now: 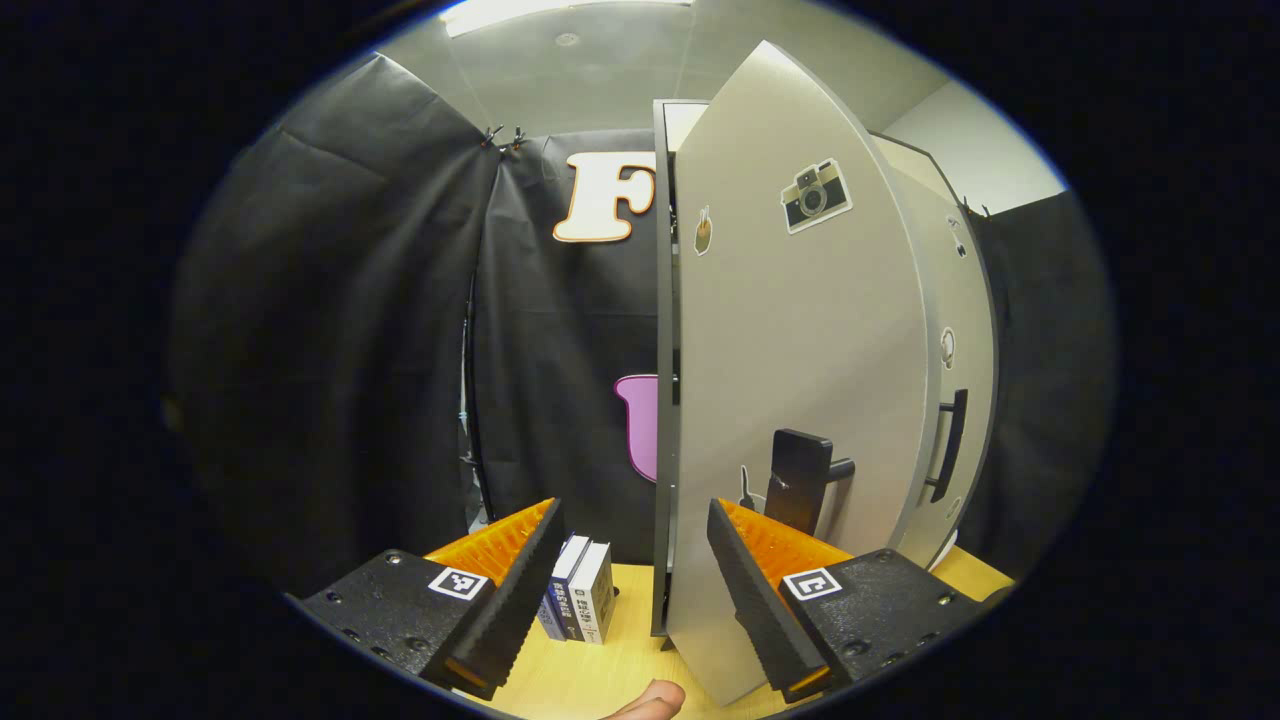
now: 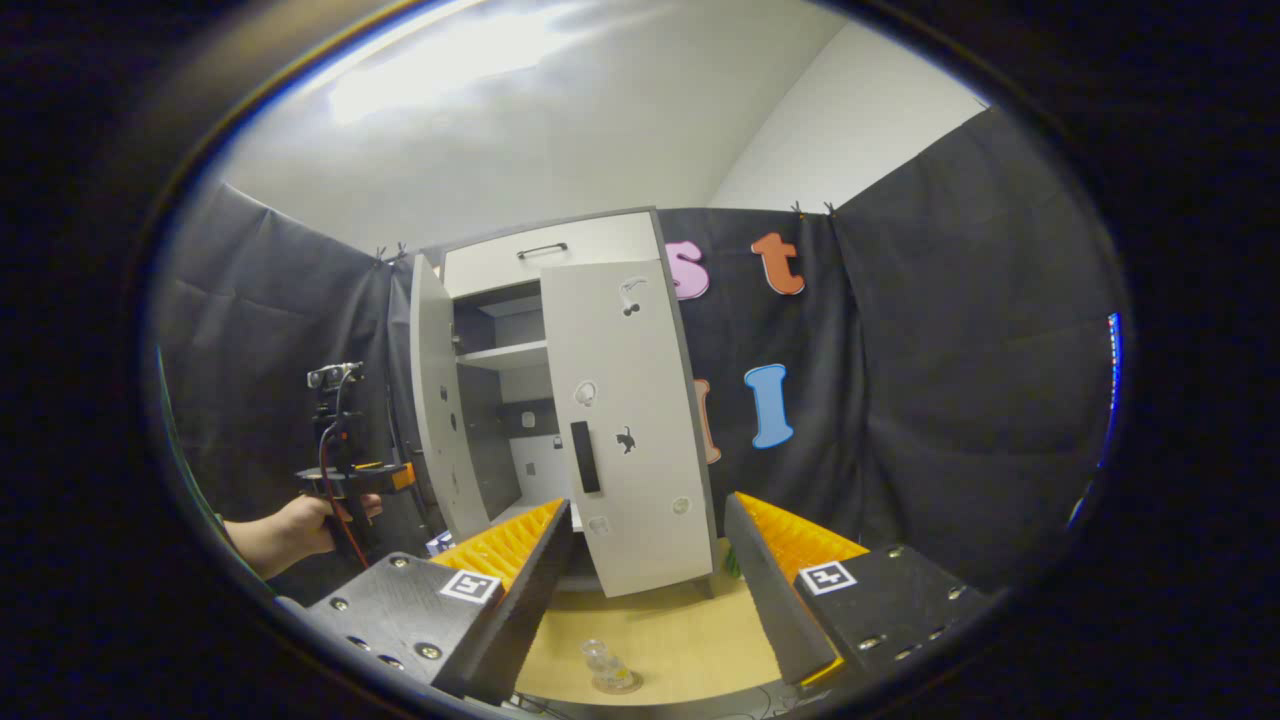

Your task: Grasp the bottle in the cabinet with the left hand and place it on the coaster, then close the right door with the right hand and the left door with the left hand.

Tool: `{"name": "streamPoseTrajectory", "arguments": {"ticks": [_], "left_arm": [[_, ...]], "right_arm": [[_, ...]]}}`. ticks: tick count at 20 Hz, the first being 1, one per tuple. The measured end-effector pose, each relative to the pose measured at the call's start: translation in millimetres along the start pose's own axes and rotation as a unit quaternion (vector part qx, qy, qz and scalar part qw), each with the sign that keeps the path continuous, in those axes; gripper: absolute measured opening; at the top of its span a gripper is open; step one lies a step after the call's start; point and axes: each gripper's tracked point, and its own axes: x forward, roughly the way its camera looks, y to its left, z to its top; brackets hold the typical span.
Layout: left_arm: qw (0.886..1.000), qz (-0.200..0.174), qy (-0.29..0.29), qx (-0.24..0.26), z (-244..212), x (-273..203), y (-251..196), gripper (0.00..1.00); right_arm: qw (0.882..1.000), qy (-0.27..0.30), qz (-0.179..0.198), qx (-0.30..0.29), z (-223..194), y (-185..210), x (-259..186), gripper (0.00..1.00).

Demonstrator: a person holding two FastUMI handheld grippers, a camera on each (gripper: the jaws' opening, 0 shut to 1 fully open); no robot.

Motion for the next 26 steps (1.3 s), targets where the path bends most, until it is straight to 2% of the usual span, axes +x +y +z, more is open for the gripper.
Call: {"name": "streamPoseTrajectory", "arguments": {"ticks": [2,4,5,6,7,8,9,11,12,14,19,26], "left_arm": [[1.000,0.001,-0.002,0.007,1,0,-5,0.88],[1.000,0.009,-0.013,0.018,2,-3,-8,0.92],[1.000,0.013,-0.016,0.017,2,-3,-10,0.88],[1.000,0.014,-0.017,0.017,0,-2,-11,0.92],[1.000,0.013,-0.014,0.016,0,-1,-13,0.92],[1.000,0.009,-0.010,0.015,-2,2,-18,0.87],[1.000,0.004,-0.007,0.012,-2,4,-24,0.92],[1.000,-0.001,0.000,0.010,-5,11,-36,0.92],[1.000,-0.003,0.001,0.010,-4,13,-39,0.88],[1.000,-0.012,0.002,0.011,-5,15,-53,0.92],[0.999,-0.042,0.008,0.012,-11,22,-89,0.95],[0.997,-0.063,0.047,0.009,-34,8,-97,0.95]], "right_arm": [[1.000,0.005,-0.018,-0.003,-1,-8,-10,0.93],[0.999,0.012,-0.039,-0.007,-4,-17,-20,0.93],[0.999,0.013,-0.045,-0.007,-2,-17,-25,0.93],[0.999,0.012,-0.046,-0.007,1,-16,-28,0.93],[0.999,0.009,-0.045,-0.006,4,-13,-31,0.93],[0.999,0.007,-0.044,-0.006,6,-11,-33,0.93],[0.999,0.007,-0.046,-0.007,6,-13,-32,0.93],[0.999,0.005,-0.052,-0.014,8,-16,-34,0.93],[0.998,0.004,-0.052,-0.017,7,-16,-33,0.93],[0.998,0.005,-0.053,-0.022,2,-17,-33,0.93],[0.998,0.002,-0.051,-0.040,-2,-19,-17,0.93],[0.998,-0.002,-0.040,-0.047,-3,-13,18,0.93]]}}
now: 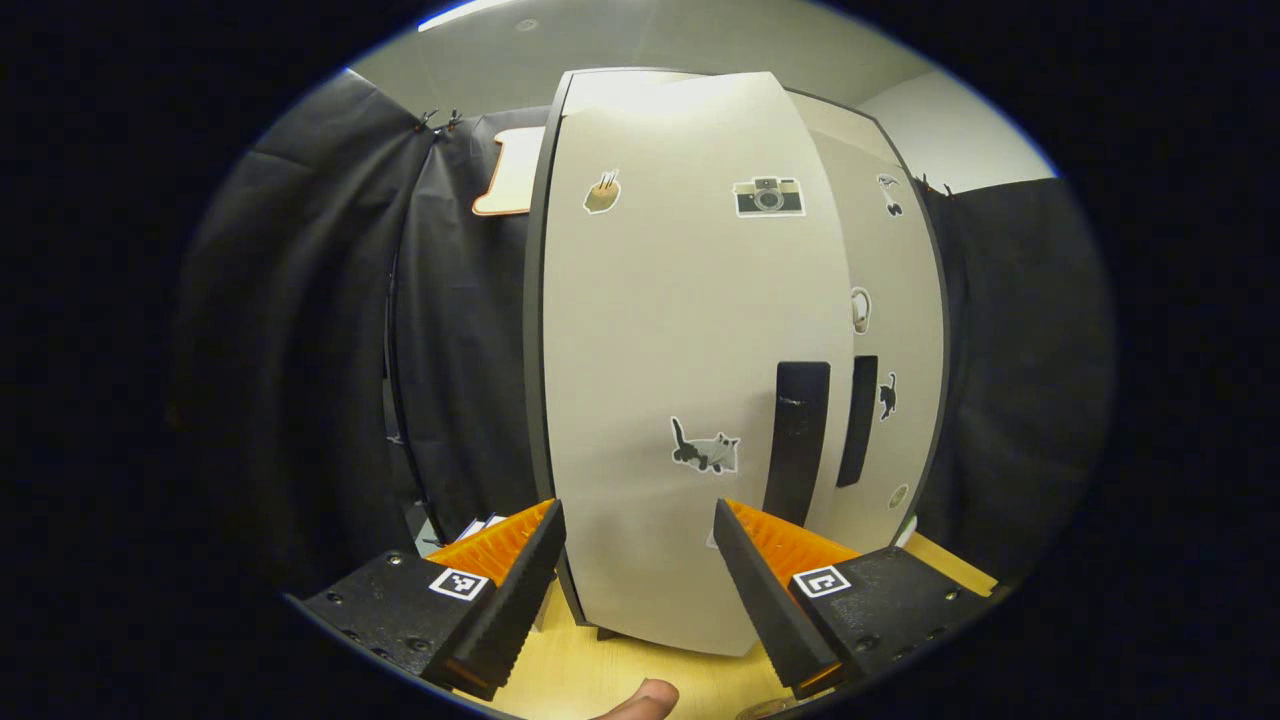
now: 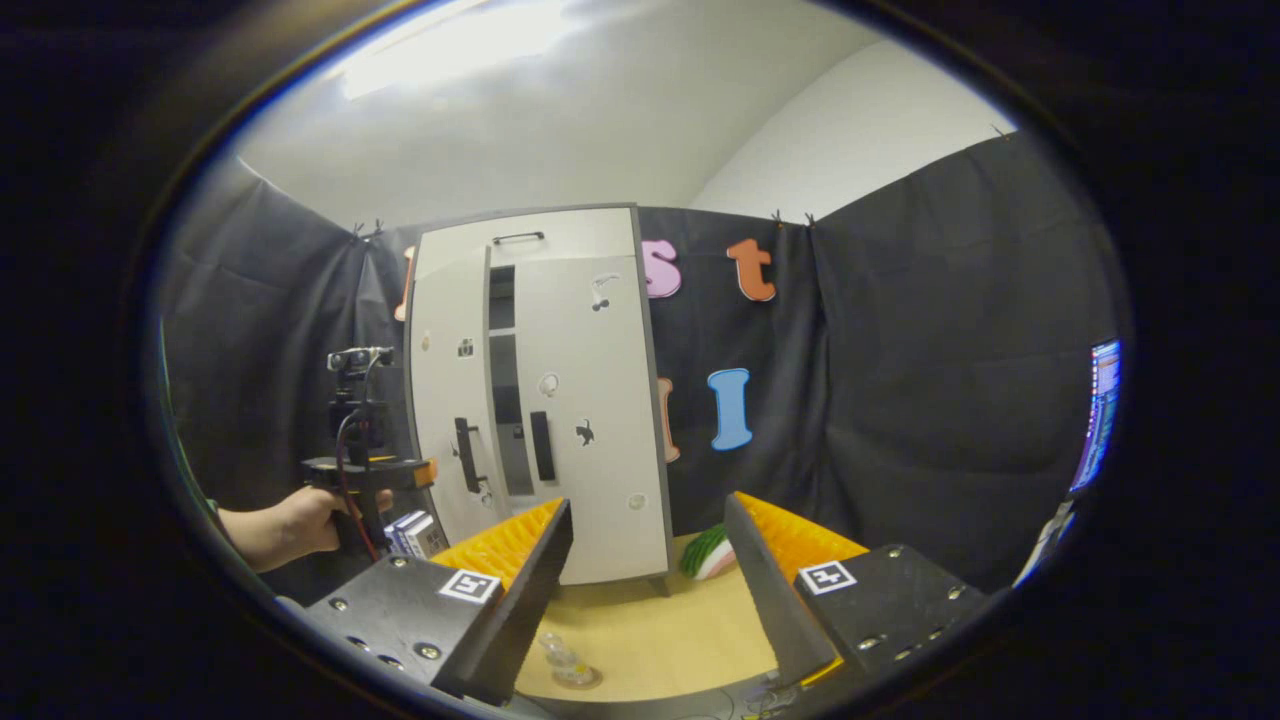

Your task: Grasp the bottle in the cabinet with the left hand and place it on the coaster, then close the right door with the right hand and the left door with the left hand.

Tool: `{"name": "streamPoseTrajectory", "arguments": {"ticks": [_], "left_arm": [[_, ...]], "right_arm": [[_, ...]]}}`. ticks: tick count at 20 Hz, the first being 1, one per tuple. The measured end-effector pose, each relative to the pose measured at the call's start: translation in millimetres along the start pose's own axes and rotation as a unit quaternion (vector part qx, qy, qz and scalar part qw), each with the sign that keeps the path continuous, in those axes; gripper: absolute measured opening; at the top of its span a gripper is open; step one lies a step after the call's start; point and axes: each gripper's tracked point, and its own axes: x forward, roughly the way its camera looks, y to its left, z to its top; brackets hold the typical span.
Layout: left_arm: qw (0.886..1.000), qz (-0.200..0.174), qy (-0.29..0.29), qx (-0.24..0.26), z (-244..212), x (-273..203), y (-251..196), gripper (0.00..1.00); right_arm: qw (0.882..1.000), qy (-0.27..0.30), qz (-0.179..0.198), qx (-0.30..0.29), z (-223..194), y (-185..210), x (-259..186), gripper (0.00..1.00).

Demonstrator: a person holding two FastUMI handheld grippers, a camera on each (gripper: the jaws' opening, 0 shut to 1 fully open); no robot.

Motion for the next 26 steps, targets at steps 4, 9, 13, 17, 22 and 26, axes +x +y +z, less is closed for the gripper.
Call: {"name": "streamPoseTrajectory", "arguments": {"ticks": [4,9,13,17,22,26], "left_arm": [[1.000,0.002,0.010,0.002,-11,-19,11,0.95],[0.999,0.005,0.033,-0.012,-26,-47,15,0.95],[1.000,0.010,0.025,-0.002,-25,-83,23,0.95],[1.000,-0.002,0.028,0.003,-28,-114,18,0.95],[0.999,-0.016,0.021,0.019,-23,-133,12,0.95],[0.999,-0.027,0.021,0.012,-21,-140,9,0.95]], "right_arm": [[1.000,0.000,0.012,-0.007,0,8,11,0.93],[1.000,-0.004,0.019,-0.017,-3,8,24,0.93],[0.999,-0.006,0.026,-0.024,-10,17,27,0.93],[0.998,-0.013,0.049,-0.024,-17,34,21,0.93],[0.998,-0.013,0.053,-0.020,-24,42,12,0.93],[0.999,-0.017,0.047,-0.008,-20,38,4,0.93]]}}
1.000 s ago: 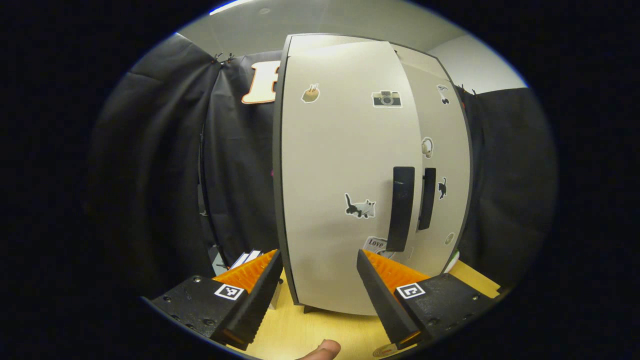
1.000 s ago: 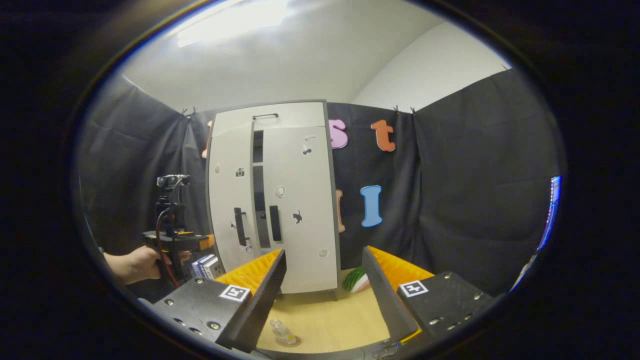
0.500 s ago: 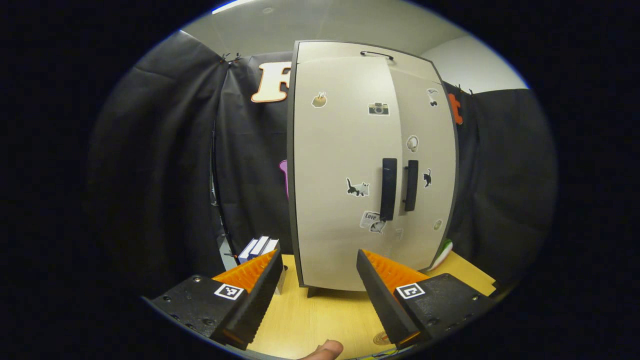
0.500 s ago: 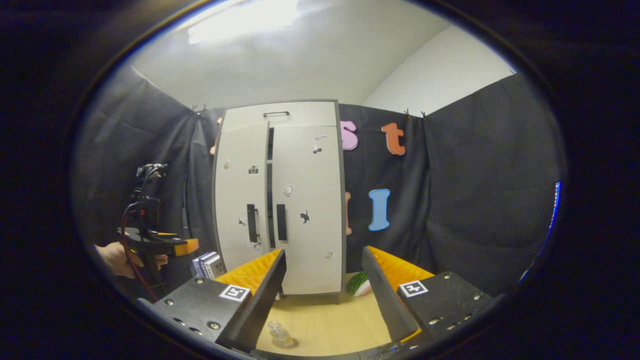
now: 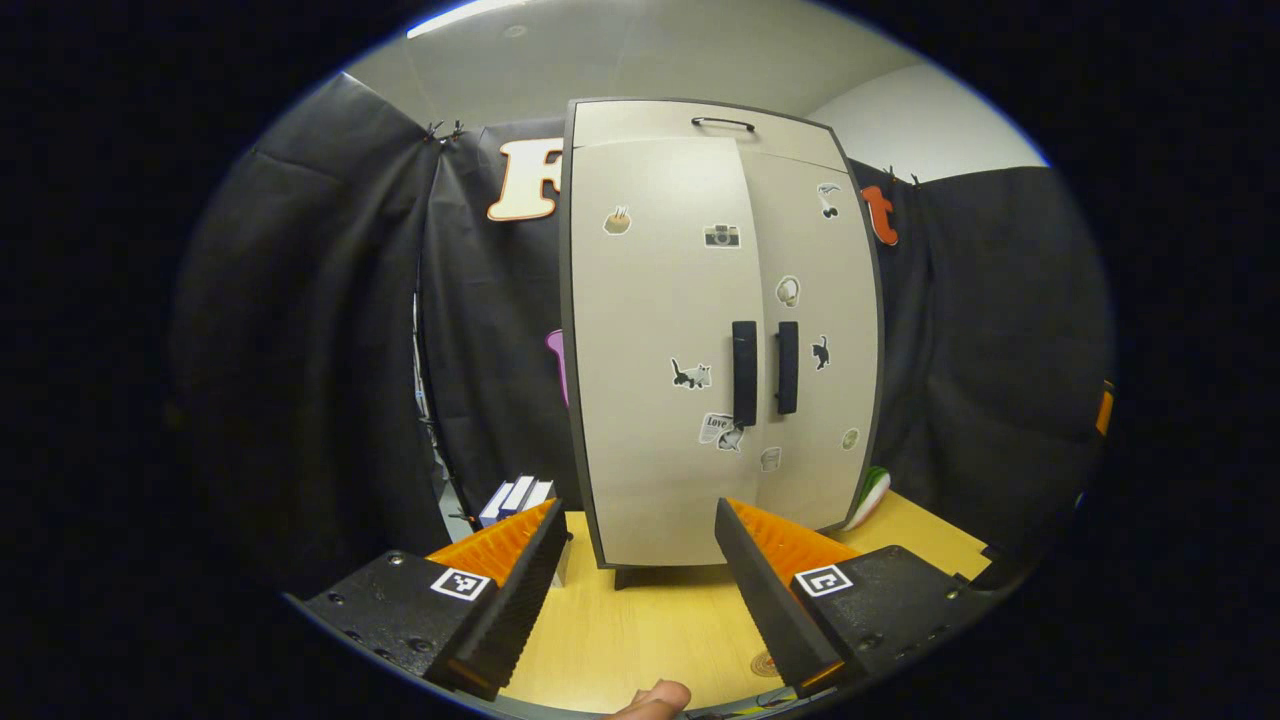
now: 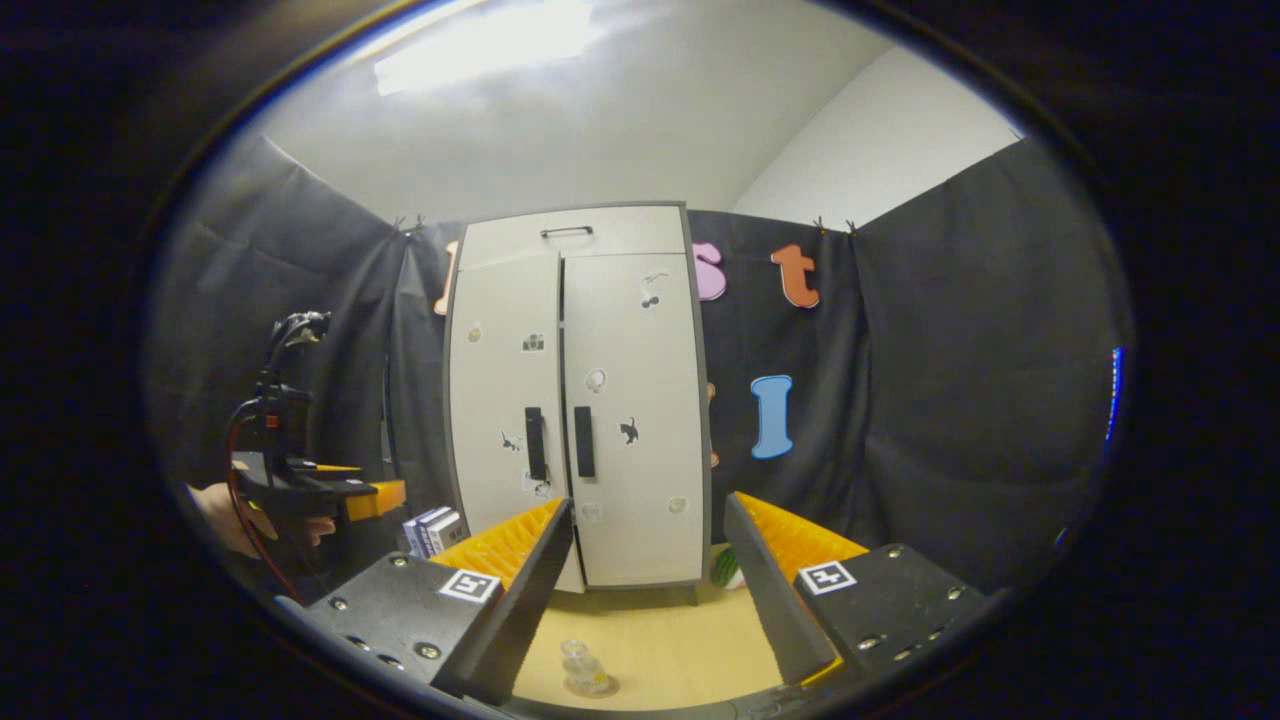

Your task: Grasp the bottle in the cabinet with the left hand and place it on the coaster, then close the right door with the right hand and the left door with the left hand.

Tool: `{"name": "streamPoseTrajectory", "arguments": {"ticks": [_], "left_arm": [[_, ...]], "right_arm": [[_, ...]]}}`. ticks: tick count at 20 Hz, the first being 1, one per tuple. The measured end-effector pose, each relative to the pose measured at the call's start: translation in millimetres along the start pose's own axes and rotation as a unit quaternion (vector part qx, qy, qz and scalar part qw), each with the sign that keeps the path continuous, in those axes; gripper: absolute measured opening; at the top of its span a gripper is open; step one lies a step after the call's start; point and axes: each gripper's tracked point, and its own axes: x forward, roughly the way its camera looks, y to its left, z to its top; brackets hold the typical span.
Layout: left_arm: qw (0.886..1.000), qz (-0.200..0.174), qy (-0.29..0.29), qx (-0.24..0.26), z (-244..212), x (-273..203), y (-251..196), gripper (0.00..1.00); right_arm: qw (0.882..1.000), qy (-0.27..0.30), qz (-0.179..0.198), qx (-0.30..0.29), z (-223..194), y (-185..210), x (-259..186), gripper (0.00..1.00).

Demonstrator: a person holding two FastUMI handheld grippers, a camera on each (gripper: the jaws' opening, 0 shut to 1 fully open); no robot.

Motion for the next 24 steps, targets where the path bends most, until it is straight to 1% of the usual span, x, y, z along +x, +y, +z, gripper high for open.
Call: {"name": "streamPoseTrajectory", "arguments": {"ticks": [6,10,12,15,16,19,24], "left_arm": [[1.000,-0.006,-0.007,-0.004,3,-9,1,0.95],[1.000,-0.005,-0.011,-0.021,4,-11,2,0.95],[1.000,-0.007,-0.009,-0.025,0,-12,1,0.95],[1.000,-0.017,-0.011,-0.024,-2,-16,-6,0.95],[0.999,-0.021,-0.014,-0.026,-1,-18,-8,0.96],[0.999,-0.033,-0.020,-0.026,-1,-23,-16,0.95],[0.999,-0.039,-0.013,-0.035,-7,-25,-20,0.95]], "right_arm": [[1.000,0.007,-0.008,0.000,-1,-6,-12,0.93],[1.000,0.015,0.001,0.007,-3,-4,-21,0.93],[1.000,0.020,-0.007,0.002,-5,-11,-26,0.93],[1.000,0.023,-0.012,0.007,-10,-13,-33,0.93],[1.000,0.023,-0.012,0.010,-11,-13,-35,0.93],[1.000,0.026,-0.010,0.014,-16,-10,-42,0.93],[0.999,0.032,-0.013,0.022,-21,-9,-47,0.93]]}}
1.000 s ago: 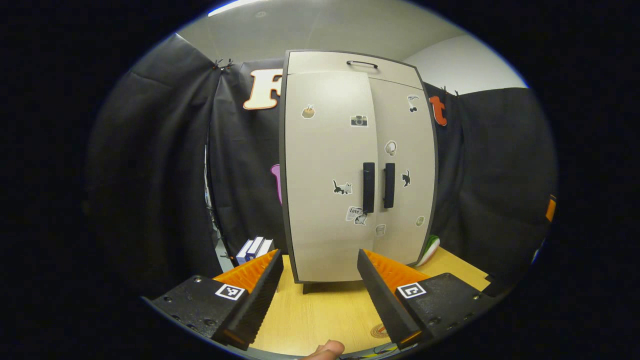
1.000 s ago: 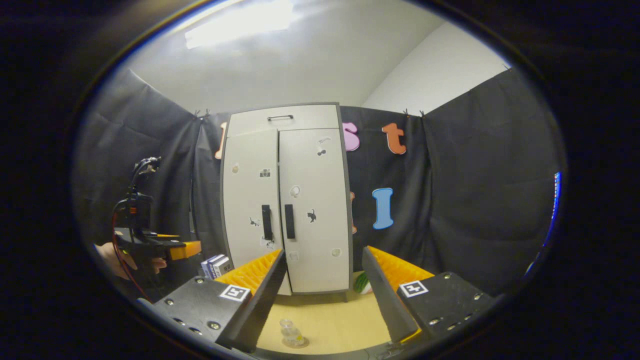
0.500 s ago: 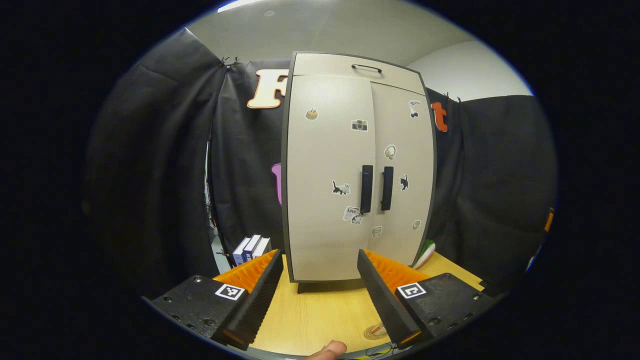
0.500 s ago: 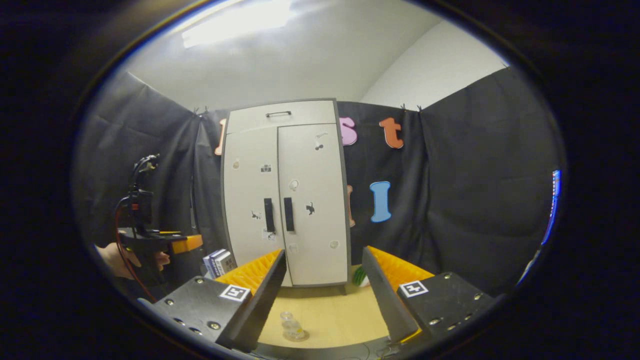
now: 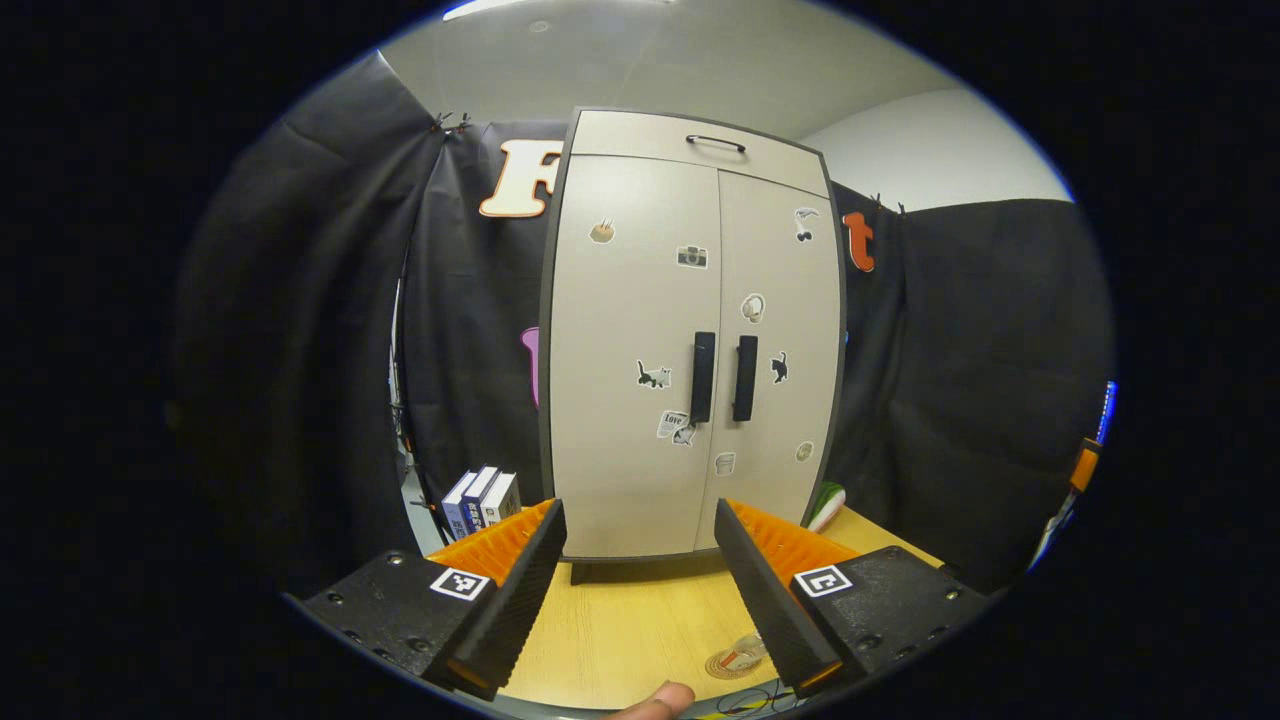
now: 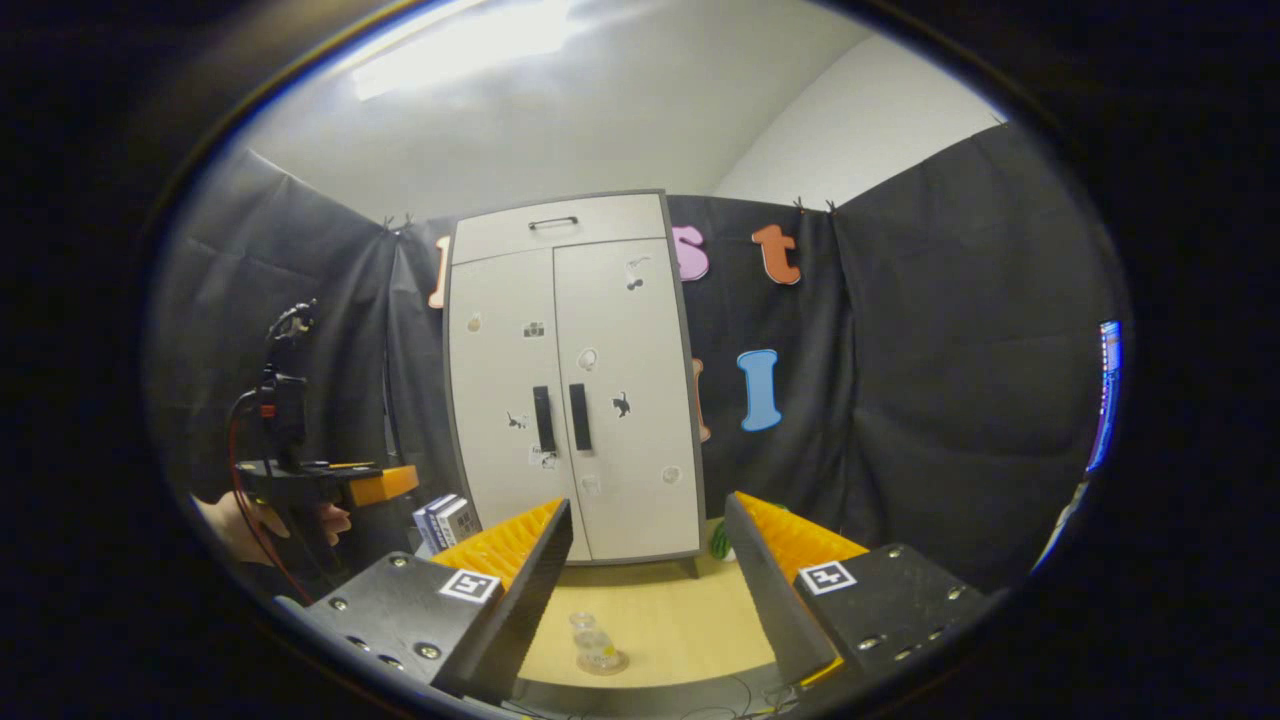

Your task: Grasp the bottle in the cabinet with the left hand and place it on the coaster, then close the right door with the right hand and the left door with the left hand.

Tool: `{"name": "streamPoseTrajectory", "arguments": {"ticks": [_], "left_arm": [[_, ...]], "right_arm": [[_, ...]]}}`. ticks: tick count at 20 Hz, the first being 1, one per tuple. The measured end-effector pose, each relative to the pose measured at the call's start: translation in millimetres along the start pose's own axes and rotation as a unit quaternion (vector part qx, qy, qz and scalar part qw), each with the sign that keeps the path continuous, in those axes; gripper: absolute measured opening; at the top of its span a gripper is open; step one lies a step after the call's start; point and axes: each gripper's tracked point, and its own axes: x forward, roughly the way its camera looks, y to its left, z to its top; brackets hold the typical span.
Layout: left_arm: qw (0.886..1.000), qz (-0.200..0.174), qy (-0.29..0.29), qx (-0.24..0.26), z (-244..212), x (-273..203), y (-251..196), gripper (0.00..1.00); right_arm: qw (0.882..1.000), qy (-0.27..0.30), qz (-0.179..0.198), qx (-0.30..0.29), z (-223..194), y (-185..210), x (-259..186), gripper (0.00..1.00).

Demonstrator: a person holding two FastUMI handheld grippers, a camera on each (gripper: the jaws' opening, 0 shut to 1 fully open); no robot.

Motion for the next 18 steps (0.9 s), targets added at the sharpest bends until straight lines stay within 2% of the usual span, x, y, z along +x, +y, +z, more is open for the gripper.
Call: {"name": "streamPoseTrajectory", "arguments": {"ticks": [5,10,16,18], "left_arm": [[1.000,-0.005,0.016,0.005,-12,-4,-2,0.95],[1.000,-0.011,0.001,0.021,-7,-5,-2,0.95],[1.000,-0.009,0.004,0.014,-8,9,-1,0.95],[1.000,-0.020,0.006,0.007,-12,17,-10,0.95]], "right_arm": [[1.000,-0.003,0.000,0.024,0,1,-2,0.93],[1.000,0.001,0.001,0.023,-9,5,8,0.93],[0.999,-0.025,0.014,0.021,0,14,48,0.93],[0.999,-0.037,0.018,0.026,5,16,67,0.93]]}}
